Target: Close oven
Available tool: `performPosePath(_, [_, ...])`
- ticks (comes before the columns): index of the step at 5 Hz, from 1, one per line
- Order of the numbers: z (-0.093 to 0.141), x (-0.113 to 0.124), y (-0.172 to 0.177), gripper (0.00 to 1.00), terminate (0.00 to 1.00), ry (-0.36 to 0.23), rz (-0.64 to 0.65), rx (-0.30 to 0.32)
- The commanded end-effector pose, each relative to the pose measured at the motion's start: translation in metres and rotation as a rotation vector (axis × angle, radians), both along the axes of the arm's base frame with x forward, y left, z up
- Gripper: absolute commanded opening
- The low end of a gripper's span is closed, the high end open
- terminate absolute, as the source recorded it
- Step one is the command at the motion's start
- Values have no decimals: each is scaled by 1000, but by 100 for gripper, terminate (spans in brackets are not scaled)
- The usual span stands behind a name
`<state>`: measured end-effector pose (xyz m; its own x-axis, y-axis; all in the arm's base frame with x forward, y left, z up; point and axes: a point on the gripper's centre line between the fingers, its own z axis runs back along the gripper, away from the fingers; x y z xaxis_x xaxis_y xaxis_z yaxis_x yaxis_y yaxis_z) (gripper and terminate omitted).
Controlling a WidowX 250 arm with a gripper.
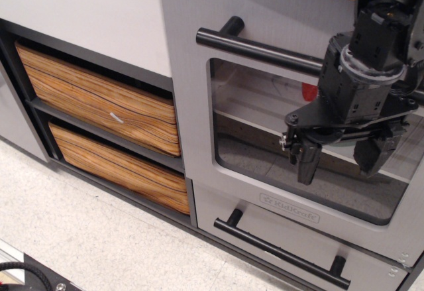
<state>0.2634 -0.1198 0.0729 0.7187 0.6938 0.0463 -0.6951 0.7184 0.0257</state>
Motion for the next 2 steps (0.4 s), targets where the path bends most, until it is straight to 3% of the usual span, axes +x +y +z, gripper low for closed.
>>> performPosePath(1, [25,19,12,100,0,-45,8,-12])
performPosePath(2, [25,19,12,100,100,-45,8,-12])
